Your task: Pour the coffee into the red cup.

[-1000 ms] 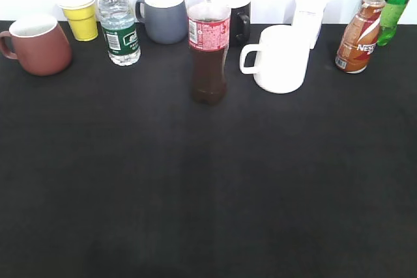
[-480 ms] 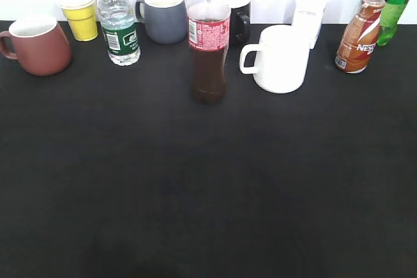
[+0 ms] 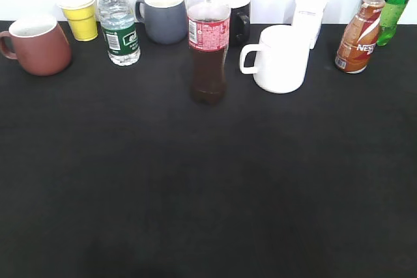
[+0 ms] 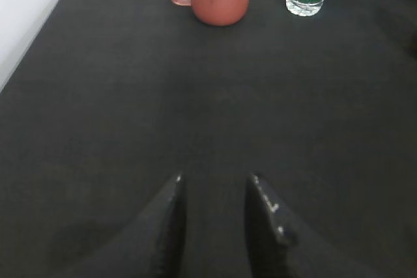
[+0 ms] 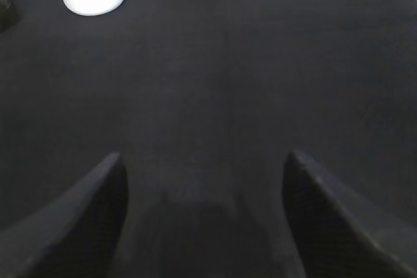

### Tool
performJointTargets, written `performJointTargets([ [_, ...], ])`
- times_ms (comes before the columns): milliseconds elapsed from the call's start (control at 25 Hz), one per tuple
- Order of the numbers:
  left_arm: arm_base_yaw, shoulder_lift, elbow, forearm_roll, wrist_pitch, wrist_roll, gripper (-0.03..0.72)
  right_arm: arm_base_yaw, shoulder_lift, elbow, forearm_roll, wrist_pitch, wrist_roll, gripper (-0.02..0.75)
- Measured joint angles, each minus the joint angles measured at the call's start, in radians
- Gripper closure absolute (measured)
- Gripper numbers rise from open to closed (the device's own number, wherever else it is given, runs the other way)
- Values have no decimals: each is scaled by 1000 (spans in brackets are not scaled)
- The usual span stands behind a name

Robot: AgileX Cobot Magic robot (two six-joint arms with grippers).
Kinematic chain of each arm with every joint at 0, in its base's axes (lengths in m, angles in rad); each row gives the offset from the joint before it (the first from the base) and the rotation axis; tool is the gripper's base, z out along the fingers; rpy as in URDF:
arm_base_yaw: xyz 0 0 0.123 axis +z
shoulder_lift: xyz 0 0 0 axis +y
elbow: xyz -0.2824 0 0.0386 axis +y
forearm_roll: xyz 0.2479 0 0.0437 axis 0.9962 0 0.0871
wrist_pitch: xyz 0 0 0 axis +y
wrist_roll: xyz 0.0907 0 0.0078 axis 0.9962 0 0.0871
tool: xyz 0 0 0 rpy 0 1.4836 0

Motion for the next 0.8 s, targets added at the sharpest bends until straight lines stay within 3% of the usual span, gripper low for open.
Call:
performJointTargets([
  [160,0,0,0,1,0,0,431,0,0,0,0,0,0,162],
  [200,0,0,0,1,0,0,398,0,0,0,0,0,0,162],
  [320,0,0,0,1,0,0,153,0,0,0,0,0,0,162],
  [400,0,0,0,1,0,0,81,0,0,0,0,0,0,162],
  [800,0,0,0,4,0,0,82,0,0,0,0,0,0,163],
])
